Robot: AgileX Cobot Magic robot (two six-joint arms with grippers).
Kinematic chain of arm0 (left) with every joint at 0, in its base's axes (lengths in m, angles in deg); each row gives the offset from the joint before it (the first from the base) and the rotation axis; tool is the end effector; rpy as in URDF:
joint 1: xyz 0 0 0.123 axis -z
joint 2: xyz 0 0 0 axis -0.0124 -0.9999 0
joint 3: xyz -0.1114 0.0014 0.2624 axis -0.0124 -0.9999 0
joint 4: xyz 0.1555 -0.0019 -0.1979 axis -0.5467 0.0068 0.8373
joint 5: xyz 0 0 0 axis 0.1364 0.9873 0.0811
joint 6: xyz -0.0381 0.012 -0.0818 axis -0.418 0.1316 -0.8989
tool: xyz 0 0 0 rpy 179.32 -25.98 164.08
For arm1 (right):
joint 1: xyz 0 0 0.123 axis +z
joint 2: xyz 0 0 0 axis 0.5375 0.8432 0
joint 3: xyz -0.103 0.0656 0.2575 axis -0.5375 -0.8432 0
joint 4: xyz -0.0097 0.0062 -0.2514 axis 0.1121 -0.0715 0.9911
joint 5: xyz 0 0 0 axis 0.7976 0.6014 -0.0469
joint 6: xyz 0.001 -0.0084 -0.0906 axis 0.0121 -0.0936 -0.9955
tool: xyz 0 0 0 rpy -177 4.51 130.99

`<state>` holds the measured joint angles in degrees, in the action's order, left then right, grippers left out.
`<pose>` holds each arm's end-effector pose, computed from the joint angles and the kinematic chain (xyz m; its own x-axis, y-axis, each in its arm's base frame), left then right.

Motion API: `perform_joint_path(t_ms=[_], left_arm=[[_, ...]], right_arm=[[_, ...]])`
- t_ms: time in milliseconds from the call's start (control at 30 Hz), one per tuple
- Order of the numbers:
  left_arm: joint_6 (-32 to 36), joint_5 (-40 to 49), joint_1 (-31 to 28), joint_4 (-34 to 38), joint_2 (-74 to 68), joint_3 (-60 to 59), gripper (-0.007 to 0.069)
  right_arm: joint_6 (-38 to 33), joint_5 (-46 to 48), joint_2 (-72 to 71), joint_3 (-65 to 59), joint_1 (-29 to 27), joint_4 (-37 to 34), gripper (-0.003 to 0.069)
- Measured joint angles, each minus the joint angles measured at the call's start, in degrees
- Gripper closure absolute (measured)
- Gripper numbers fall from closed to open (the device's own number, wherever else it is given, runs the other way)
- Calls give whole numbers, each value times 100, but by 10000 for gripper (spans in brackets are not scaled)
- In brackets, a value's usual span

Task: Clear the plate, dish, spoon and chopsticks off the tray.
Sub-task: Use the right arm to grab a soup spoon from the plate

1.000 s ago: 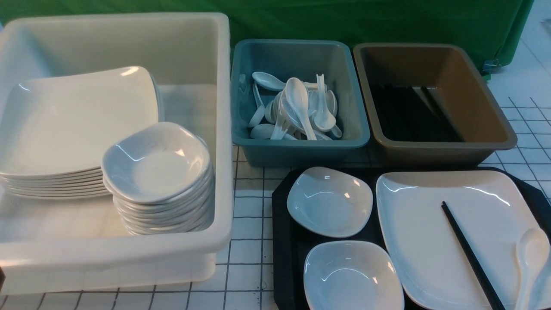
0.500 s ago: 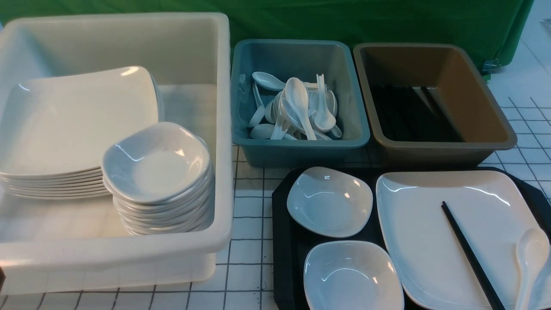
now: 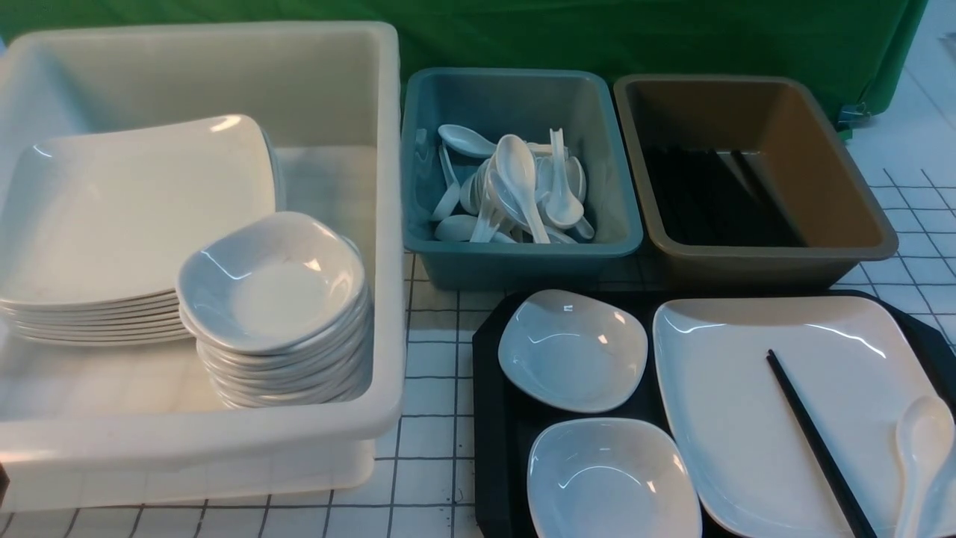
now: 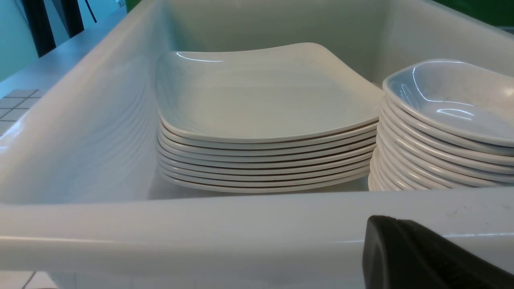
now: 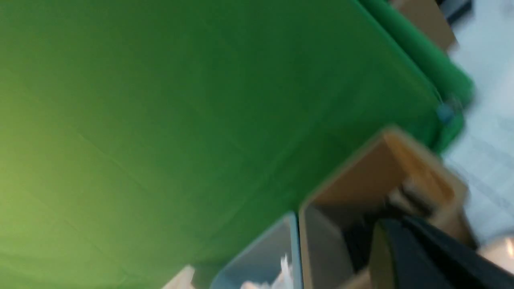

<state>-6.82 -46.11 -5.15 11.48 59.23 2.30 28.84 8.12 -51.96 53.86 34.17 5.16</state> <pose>0.0558 0.0034 0.1917 -0.1322 -0.0179 -0.9911 -0.0675 0.9977 -0.0090 0.0561 0.0000 0.2614 0.1474 0.6544 -0.7416 -0.1416 0.7561 0.6390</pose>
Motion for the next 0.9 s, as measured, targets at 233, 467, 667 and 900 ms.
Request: perform_joint_path(t_ms=[233, 467, 667, 900], left_arm=[[0, 0, 0, 0, 0, 0, 620], [0, 0, 0, 0, 0, 0, 620], [0, 0, 0, 0, 0, 0, 620], [-2, 0, 0, 0, 0, 0, 620]], right_arm=[[-2348, 2370, 2313, 2016, 0, 54, 652], [-2339, 5426, 4834, 3374, 0, 722, 625], [-2028, 5825, 6020, 3645, 0, 1108, 438], [-1812, 5470, 7000, 3650, 24, 1116, 217]])
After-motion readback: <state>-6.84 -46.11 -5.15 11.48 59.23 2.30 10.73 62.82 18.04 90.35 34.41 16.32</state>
